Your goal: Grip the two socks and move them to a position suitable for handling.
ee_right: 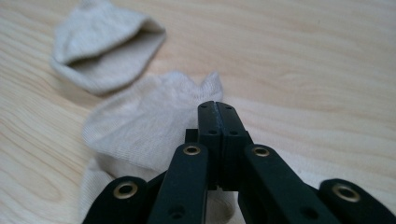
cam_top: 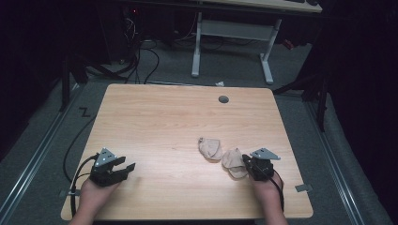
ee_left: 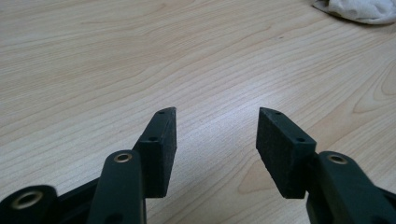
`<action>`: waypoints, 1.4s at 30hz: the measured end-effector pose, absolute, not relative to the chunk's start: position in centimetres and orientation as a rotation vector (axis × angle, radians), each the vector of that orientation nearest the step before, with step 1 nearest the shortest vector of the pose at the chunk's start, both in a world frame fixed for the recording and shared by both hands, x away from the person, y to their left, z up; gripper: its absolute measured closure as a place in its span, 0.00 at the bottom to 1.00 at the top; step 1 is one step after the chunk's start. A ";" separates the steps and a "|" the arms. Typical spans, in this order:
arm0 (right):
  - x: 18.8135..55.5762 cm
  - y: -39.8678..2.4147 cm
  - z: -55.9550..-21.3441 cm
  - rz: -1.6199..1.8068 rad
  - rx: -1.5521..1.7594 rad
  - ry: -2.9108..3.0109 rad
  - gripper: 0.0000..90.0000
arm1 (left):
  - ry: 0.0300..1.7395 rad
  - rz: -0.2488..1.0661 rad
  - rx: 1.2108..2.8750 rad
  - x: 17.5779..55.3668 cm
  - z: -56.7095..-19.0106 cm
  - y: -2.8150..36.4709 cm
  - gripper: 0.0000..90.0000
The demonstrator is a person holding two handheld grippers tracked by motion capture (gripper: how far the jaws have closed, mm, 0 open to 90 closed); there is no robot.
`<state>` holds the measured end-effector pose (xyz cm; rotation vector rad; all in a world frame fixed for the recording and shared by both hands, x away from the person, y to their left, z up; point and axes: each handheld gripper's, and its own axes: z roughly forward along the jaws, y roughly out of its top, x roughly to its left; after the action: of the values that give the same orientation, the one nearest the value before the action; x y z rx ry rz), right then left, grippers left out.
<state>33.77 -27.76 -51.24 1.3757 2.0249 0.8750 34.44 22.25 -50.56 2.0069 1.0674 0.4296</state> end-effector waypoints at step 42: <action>28.8 -17.4 -52.5 0.953 0.987 2.405 1.00 | 0.850 0.345 2.058 34.0 -50.1 15.2 0.51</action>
<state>28.81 -17.36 -52.52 0.9873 2.4051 0.9529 34.01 15.17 -50.07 2.0578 0.8502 0.3452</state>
